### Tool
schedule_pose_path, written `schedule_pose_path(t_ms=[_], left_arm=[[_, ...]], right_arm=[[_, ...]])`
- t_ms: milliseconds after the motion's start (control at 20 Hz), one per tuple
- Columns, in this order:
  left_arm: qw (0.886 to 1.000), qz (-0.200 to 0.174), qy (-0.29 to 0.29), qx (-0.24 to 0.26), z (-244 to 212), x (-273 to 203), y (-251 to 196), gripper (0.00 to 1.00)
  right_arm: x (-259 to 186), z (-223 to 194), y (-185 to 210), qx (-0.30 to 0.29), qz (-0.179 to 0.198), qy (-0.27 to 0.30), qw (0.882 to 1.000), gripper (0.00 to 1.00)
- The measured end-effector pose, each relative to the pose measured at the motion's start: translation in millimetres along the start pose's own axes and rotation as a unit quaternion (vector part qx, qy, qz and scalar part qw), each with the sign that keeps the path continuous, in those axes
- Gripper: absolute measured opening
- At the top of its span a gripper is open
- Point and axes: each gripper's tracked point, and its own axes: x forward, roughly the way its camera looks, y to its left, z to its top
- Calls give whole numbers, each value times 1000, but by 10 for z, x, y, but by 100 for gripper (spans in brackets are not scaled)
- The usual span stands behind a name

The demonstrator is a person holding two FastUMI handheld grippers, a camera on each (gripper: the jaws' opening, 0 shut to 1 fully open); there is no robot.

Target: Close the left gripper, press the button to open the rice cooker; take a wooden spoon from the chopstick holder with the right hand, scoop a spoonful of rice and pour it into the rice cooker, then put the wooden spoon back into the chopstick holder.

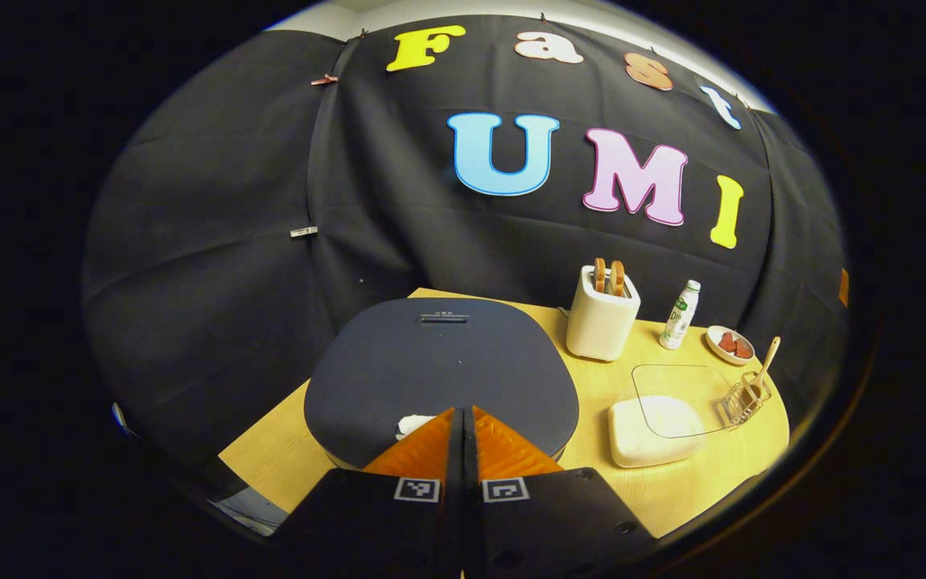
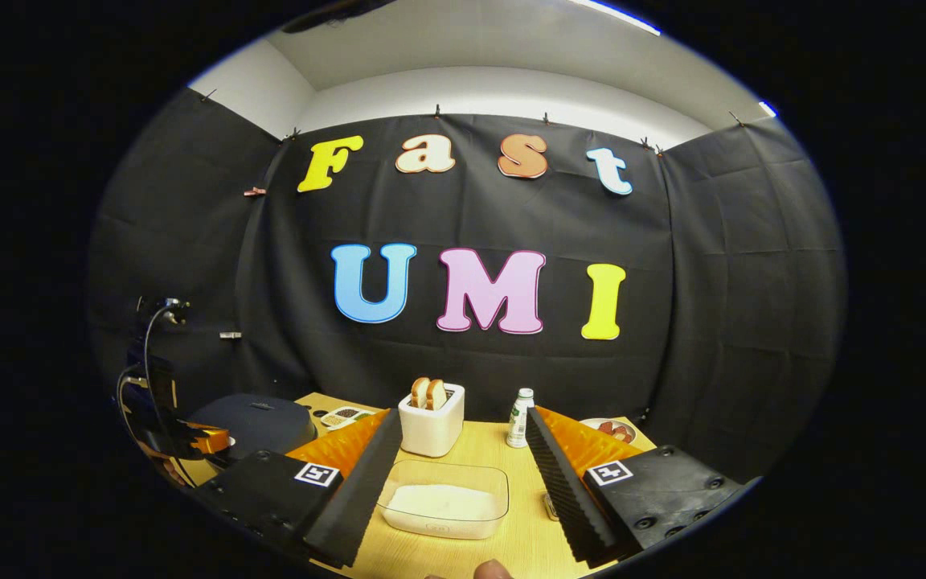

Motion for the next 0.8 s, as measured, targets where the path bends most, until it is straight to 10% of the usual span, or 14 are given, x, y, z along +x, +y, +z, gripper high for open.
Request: schedule_pose_path(t_ms=[400, 800], left_arm=[[999, 14, 16, -32, -67, 6, 1, 6], [995, 35, -96, -2, 298, -283, -56, 8]], right_arm=[[37, 10, 30, 5, 3, -1, 1000, 96], [-14, 13, -41, 9, 1, 0, 1000, 96]])
